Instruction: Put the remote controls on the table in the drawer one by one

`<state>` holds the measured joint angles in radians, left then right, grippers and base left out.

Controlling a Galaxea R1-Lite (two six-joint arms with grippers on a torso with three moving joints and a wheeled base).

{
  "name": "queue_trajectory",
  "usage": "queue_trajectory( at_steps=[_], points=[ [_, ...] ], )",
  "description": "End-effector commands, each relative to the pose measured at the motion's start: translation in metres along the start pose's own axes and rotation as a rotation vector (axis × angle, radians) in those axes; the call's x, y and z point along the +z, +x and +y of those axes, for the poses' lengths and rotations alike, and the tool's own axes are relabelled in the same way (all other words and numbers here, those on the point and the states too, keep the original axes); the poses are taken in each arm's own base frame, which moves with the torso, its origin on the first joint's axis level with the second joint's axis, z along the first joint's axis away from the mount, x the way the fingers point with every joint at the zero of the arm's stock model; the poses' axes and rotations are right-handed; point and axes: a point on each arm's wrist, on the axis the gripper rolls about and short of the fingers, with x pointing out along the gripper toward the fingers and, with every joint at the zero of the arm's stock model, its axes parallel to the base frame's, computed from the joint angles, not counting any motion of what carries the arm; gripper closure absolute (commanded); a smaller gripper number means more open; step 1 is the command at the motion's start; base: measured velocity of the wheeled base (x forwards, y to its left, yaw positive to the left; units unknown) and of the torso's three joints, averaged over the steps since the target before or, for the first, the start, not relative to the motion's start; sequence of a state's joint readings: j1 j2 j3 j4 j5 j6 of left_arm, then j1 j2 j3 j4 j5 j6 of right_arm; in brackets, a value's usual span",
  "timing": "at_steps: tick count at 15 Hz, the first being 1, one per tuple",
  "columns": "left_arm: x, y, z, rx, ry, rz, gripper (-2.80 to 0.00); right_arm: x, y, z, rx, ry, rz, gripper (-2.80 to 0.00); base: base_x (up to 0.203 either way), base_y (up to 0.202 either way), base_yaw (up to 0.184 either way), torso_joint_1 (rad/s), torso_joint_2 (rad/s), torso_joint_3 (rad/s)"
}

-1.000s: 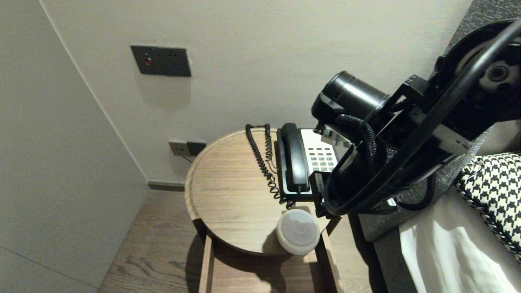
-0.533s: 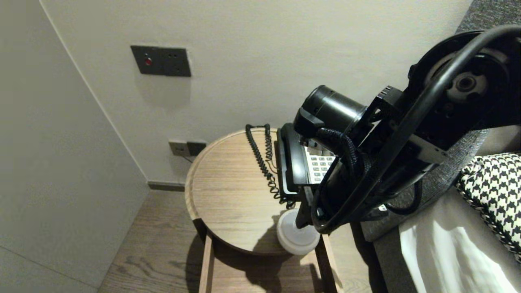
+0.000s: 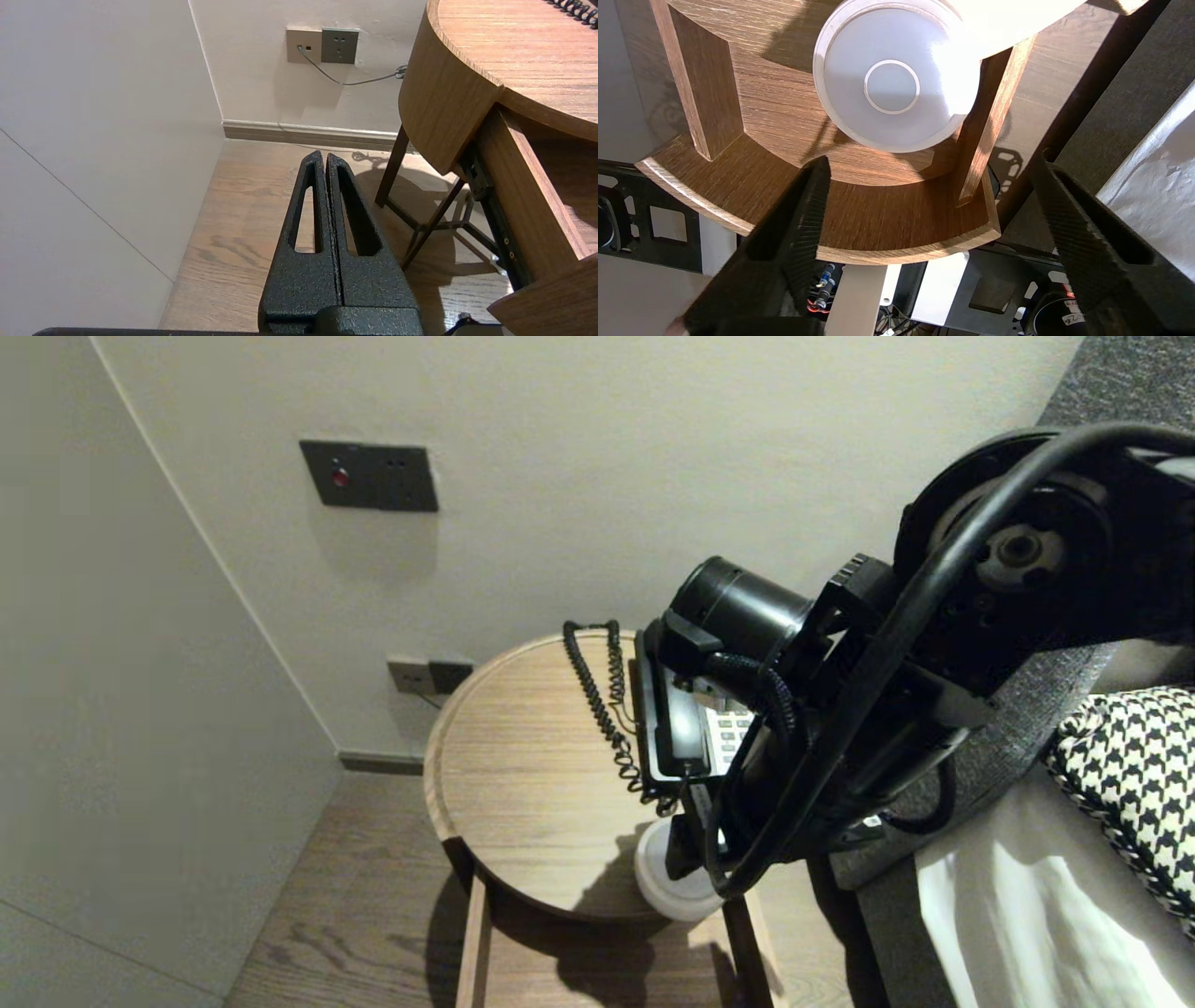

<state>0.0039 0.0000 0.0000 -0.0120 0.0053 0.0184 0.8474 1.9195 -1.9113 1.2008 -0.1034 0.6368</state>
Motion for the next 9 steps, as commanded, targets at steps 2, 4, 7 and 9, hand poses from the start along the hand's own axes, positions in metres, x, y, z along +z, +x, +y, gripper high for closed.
queue_trajectory(
  at_steps=[2, 4, 7, 9],
  points=[
    [0.000, 0.000, 0.000, 0.002, 0.000, -0.002, 0.00, 0.000, 0.008, 0.005, -0.012, -0.008, 0.022, -2.80, 0.000, 0.000, 0.000, 0.000, 0.00, 0.000],
    [0.000, 0.000, 0.000, 0.002, 0.000, -0.002, 0.00, -0.001, 0.013, 0.009, -0.012, -0.018, 0.027, -2.80, 0.000, 0.000, 0.000, 0.000, 0.00, 0.000],
    [0.000, 0.000, 0.000, 0.002, 0.000, -0.002, 0.00, 0.000, 0.016, 0.014, -0.002, -0.029, 0.018, -2.80, 0.000, 0.000, 0.000, 0.000, 0.00, 0.000],
    [0.000, 0.000, 0.000, 0.002, 0.000, -0.002, 0.00, -0.001, 0.016, 0.015, 0.001, -0.034, 0.015, -2.80, 0.000, 0.000, 0.000, 0.000, 0.00, 0.000]
  ],
)
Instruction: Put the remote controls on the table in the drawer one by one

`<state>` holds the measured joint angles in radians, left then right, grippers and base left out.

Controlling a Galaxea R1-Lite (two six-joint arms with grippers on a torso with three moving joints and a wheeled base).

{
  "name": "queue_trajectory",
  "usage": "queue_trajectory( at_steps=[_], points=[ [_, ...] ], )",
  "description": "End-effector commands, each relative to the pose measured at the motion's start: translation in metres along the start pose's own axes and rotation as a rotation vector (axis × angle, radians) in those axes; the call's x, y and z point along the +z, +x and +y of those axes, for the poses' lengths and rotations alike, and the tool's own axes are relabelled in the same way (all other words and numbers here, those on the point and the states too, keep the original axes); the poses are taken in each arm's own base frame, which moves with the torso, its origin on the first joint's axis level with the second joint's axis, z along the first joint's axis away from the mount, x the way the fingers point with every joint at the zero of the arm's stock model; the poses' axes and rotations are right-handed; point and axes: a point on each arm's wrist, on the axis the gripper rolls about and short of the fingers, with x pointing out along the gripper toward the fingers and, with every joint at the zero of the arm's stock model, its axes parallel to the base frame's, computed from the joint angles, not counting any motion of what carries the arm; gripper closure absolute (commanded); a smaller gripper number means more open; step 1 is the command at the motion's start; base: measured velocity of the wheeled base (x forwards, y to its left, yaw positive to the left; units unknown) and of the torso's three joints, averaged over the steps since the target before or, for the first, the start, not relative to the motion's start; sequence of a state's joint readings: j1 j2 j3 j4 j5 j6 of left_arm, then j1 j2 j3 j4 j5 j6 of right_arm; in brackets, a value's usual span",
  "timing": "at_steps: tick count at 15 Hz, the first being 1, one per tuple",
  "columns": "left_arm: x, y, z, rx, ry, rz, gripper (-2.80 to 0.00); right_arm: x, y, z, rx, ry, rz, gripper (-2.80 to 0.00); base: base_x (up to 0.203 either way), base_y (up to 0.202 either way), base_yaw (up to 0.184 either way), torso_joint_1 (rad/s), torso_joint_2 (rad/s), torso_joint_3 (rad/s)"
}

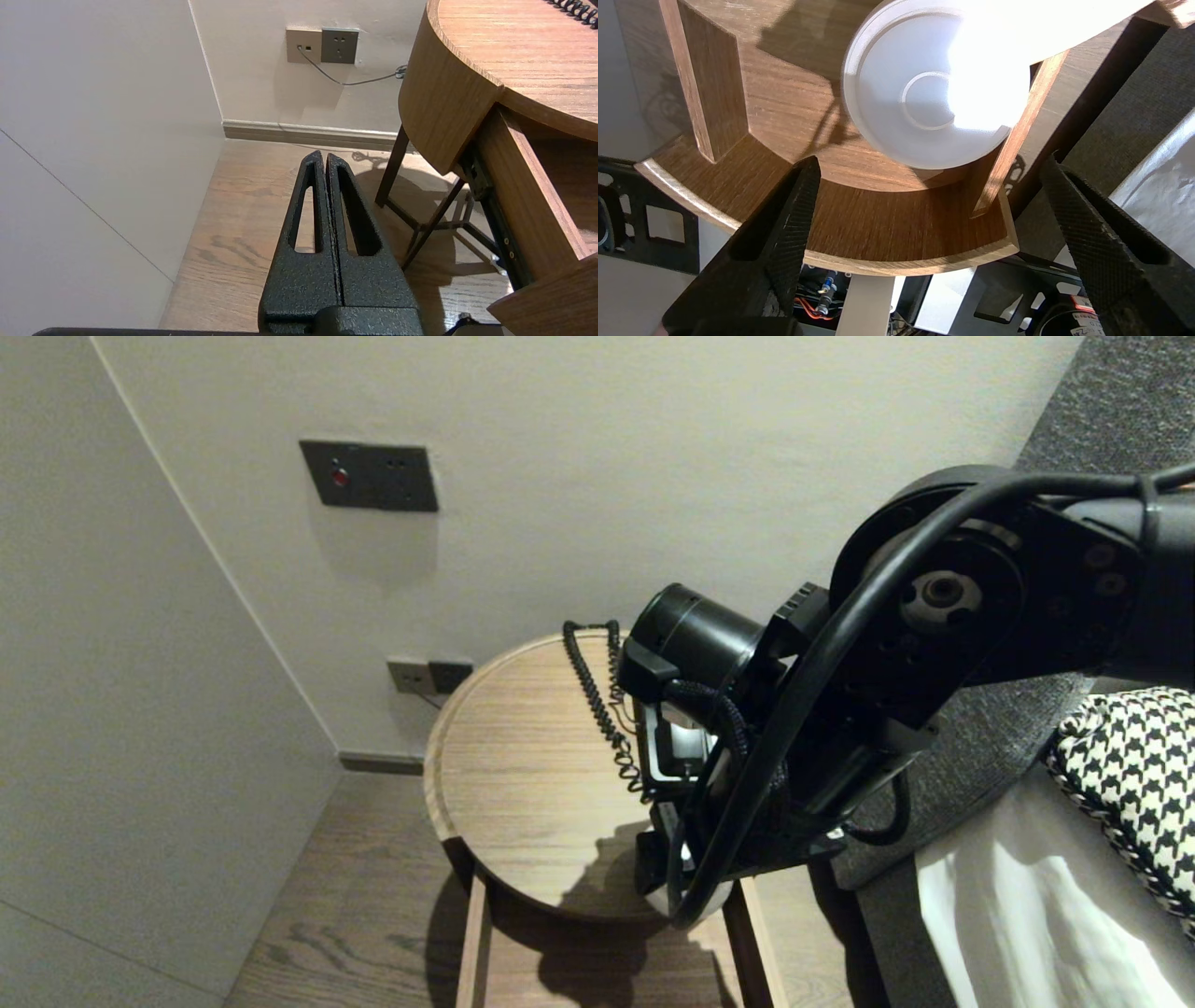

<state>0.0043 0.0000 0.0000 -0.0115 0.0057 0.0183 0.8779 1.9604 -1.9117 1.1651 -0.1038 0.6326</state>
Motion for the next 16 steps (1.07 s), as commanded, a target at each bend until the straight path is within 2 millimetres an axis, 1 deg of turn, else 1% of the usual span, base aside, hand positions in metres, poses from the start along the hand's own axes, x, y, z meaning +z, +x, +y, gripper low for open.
queue_trajectory(
  at_steps=[1, 16],
  points=[
    [0.000, 0.000, 0.000, 0.001, 0.000, -0.002, 0.00, -0.001, 0.001, 0.001, -0.007, -0.001, 0.007, -2.80, 0.000, 0.000, 0.000, 0.000, 0.00, 0.000],
    [0.000, 0.000, 0.000, 0.001, 0.000, -0.002, 0.00, 0.003, 0.018, 0.007, -0.018, -0.015, 0.024, -2.80, 0.000, 0.000, 0.000, 0.000, 0.00, 0.000]
  ],
)
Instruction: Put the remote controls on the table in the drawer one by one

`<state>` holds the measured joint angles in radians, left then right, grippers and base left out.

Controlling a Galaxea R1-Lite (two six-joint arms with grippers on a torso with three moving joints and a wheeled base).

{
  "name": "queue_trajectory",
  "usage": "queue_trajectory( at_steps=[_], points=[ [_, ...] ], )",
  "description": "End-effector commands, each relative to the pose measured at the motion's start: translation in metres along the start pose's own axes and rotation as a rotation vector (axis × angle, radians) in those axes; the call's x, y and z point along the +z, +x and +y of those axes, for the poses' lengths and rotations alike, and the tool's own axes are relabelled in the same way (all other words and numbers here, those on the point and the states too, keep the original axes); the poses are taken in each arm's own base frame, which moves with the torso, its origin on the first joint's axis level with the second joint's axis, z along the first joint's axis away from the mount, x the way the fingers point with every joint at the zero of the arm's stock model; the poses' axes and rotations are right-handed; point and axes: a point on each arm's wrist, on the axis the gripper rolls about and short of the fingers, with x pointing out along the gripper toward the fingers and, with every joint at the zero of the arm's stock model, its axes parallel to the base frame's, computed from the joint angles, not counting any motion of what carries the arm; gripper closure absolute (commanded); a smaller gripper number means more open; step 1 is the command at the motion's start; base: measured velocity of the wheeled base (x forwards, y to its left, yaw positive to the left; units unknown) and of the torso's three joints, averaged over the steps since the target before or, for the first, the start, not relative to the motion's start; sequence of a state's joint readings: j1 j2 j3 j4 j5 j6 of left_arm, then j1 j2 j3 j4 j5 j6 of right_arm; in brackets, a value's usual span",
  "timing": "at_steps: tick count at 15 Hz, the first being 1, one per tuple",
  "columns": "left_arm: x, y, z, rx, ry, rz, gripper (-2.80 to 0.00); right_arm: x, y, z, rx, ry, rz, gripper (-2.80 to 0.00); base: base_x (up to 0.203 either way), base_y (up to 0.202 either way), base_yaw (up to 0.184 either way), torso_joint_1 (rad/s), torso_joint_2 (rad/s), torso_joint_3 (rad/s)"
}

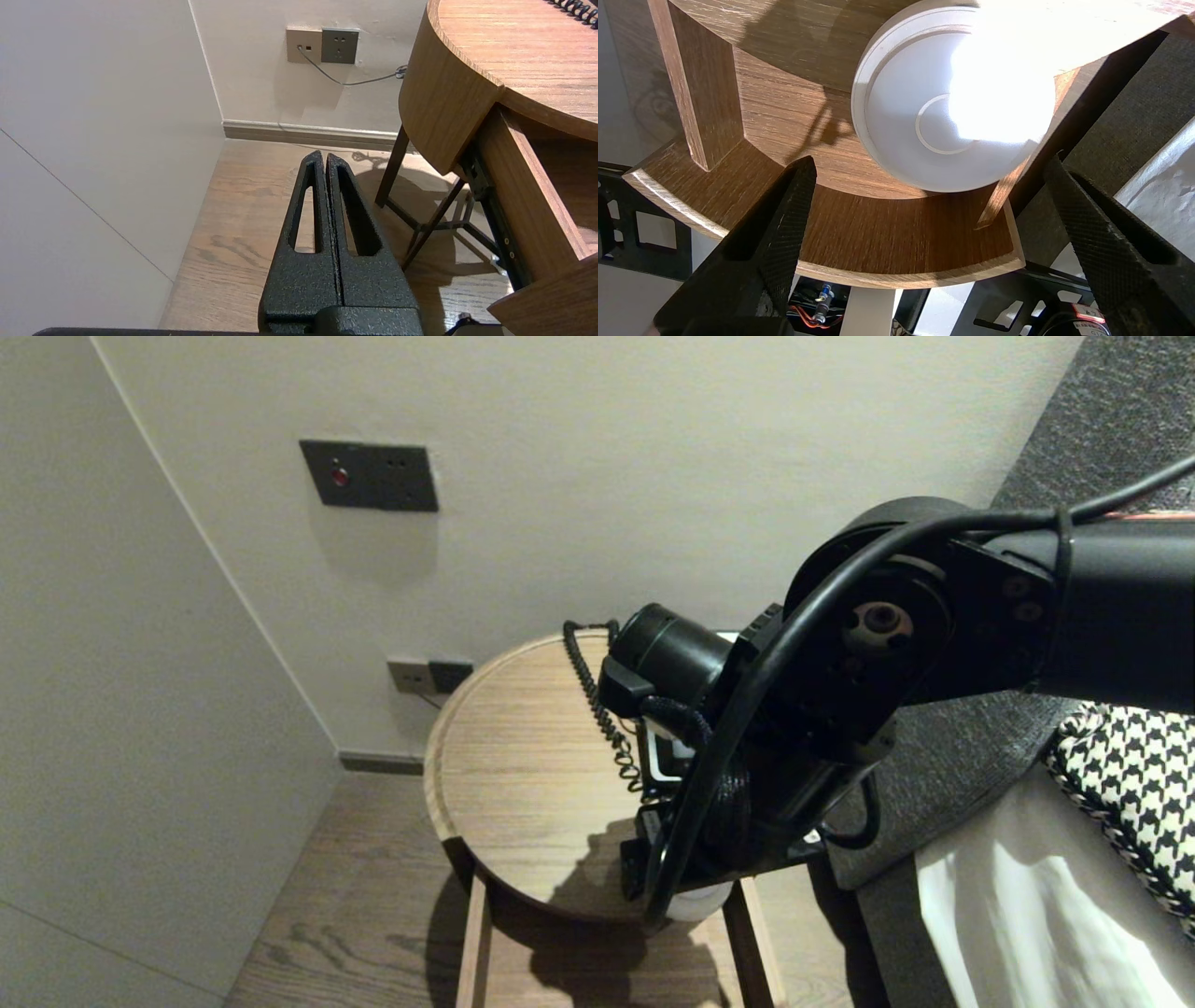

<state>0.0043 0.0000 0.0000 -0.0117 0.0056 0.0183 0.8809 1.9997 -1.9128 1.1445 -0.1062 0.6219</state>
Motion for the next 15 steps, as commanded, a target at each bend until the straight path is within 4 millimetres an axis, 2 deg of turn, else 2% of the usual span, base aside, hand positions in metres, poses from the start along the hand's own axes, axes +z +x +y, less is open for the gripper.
queue_trajectory(
  at_steps=[1, 15],
  points=[
    [0.000, 0.000, 0.000, 0.001, 0.000, -0.002, 0.00, 0.000, 0.004, 0.001, -0.009, 0.001, 0.013, -2.80, 0.000, 0.000, 0.000, 0.000, 0.00, 0.000],
    [0.000, 0.000, 0.000, 0.001, 0.000, -0.002, 0.00, 0.004, 0.023, 0.006, -0.029, -0.007, 0.044, -2.80, 0.000, 0.000, 0.000, 0.000, 0.00, 0.000]
  ],
)
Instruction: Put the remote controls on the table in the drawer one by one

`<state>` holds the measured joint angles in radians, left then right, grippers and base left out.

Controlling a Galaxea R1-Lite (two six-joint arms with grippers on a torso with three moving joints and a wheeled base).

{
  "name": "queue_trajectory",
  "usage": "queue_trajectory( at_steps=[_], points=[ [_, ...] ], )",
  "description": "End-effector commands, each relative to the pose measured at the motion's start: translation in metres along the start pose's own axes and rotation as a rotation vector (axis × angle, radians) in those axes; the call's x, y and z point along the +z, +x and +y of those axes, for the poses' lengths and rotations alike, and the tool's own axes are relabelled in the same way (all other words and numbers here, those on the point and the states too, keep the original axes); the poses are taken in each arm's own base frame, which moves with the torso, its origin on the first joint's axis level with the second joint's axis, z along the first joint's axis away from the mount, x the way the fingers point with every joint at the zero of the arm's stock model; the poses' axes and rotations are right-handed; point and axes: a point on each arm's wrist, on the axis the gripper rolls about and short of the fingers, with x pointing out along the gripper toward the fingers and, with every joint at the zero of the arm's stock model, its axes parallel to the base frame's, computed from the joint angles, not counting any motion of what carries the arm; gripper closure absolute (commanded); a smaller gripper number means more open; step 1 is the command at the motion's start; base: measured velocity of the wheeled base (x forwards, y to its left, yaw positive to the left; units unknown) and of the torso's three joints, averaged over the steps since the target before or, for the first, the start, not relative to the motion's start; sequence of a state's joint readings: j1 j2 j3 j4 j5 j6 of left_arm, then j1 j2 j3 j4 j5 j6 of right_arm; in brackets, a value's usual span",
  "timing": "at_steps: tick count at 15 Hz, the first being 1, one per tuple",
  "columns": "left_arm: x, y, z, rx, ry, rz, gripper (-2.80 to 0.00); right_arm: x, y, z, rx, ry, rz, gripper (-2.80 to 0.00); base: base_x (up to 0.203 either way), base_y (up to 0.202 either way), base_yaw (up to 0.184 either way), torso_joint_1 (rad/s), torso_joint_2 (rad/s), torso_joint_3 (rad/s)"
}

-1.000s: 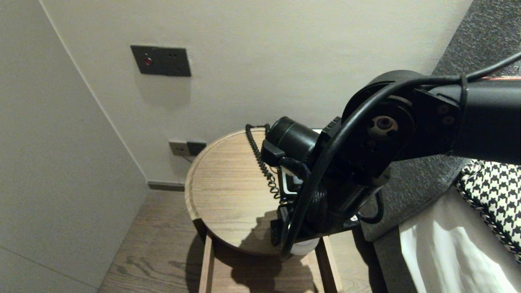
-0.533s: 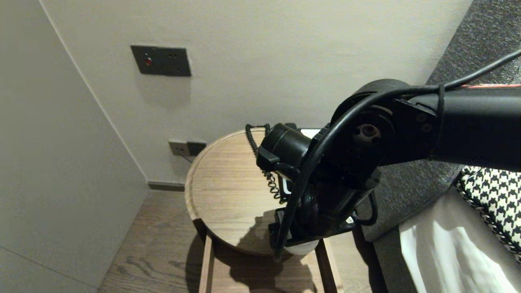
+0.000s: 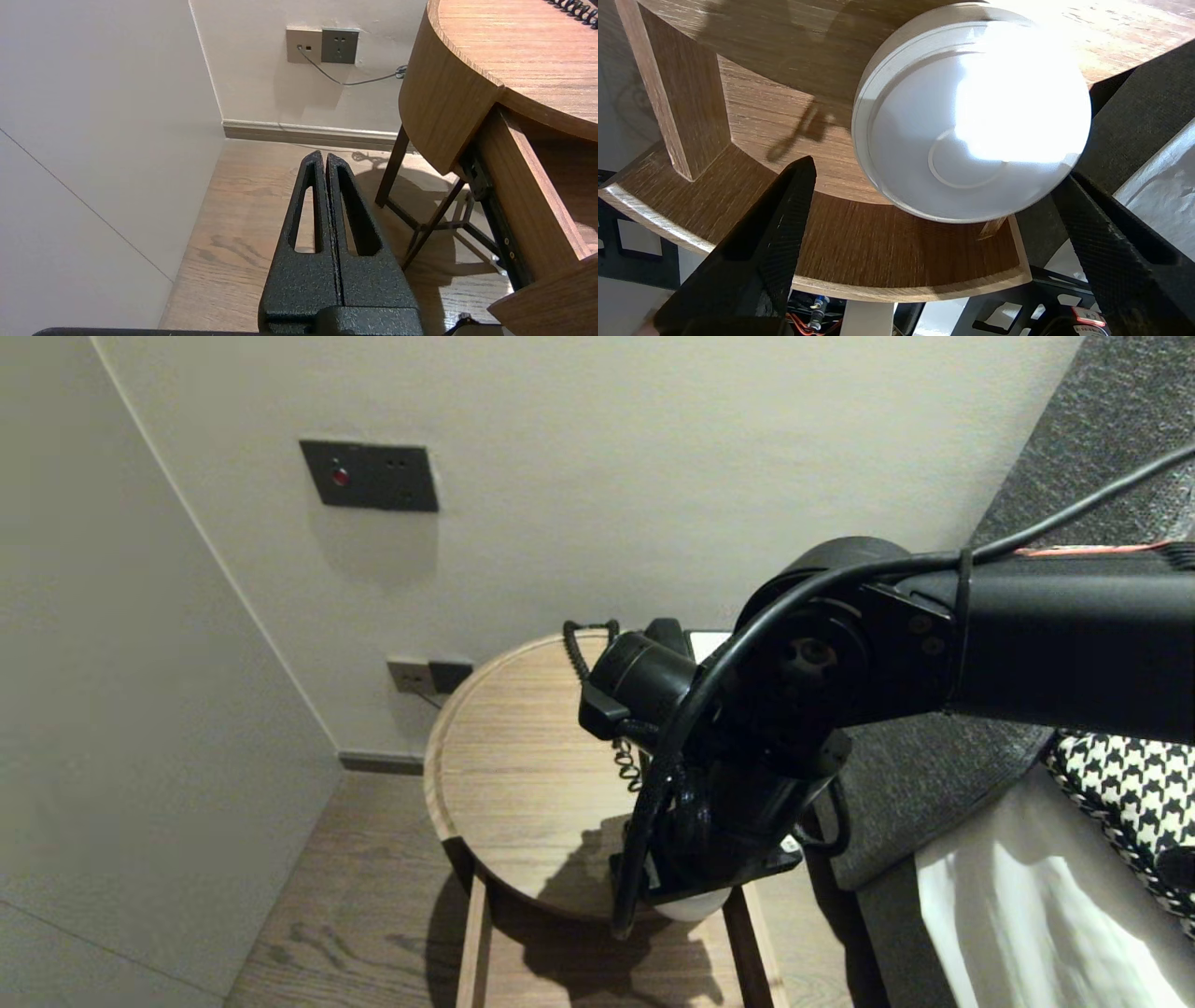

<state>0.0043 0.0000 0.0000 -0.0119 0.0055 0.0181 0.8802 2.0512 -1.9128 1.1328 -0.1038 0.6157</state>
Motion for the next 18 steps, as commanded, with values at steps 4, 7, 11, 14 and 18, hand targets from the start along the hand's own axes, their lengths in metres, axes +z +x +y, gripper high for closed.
queue_trajectory(
  at_steps=[4, 7, 11, 14, 18],
  points=[
    [0.0000, -0.0001, 0.0000, 0.001, 0.000, -0.002, 0.00, 0.0005, 0.0072, 0.0015, -0.013, 0.001, 0.020, -2.80, 0.000, 0.000, 0.000, 0.000, 0.00, 0.000],
    [0.0000, -0.0001, 0.0000, 0.001, 0.000, -0.002, 0.00, 0.0007, 0.0084, 0.0017, -0.014, 0.001, 0.022, -2.80, 0.000, 0.000, 0.000, 0.000, 0.00, 0.000],
    [0.0000, -0.0001, 0.0000, 0.001, 0.000, -0.002, 0.00, 0.0005, 0.0072, 0.0015, -0.013, 0.001, 0.020, 0.00, 0.000, 0.000, 0.000, 0.000, 0.00, 0.000],
    [0.0000, -0.0001, 0.0000, 0.001, 0.000, -0.002, 0.00, 0.0004, 0.0048, 0.0006, -0.004, 0.003, 0.018, 0.00, 0.000, 0.000, 0.000, 0.000, 0.00, 0.000],
    [0.0000, -0.0001, 0.0000, 0.001, 0.000, -0.002, 0.00, 0.0010, 0.0043, -0.0005, -0.004, 0.007, 0.017, 0.00, 0.000, 0.000, 0.000, 0.000, 0.00, 0.000]
  ],
)
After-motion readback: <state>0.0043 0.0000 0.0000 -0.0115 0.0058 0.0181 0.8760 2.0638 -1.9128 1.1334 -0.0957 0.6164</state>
